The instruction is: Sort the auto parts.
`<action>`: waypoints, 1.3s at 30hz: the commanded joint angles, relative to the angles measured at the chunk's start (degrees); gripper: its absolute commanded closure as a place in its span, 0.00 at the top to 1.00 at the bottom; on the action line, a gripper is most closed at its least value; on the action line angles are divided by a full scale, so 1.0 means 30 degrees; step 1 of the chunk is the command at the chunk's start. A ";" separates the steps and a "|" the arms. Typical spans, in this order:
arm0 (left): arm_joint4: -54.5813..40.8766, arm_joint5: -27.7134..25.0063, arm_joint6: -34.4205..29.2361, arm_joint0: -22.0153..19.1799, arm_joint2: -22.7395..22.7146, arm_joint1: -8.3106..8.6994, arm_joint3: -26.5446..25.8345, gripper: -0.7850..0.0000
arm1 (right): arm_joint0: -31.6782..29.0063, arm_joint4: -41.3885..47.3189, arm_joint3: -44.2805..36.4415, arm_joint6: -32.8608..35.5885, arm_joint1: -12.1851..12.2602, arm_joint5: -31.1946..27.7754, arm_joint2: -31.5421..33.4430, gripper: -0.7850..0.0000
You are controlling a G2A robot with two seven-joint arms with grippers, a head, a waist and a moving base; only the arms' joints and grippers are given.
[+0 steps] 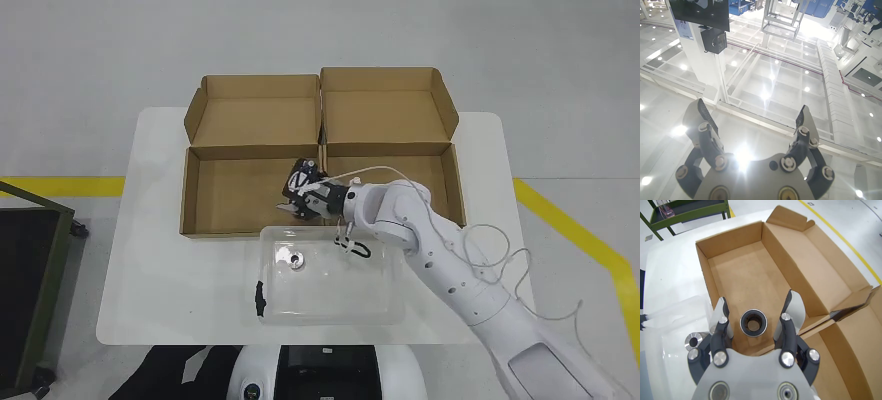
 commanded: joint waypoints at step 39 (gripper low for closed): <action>0.0000 0.0000 0.0000 0.0000 0.0000 0.0000 0.0000 1.00 | -0.5873 -0.5077 -0.3542 0.0717 0.1122 -0.1796 -0.0118 0.58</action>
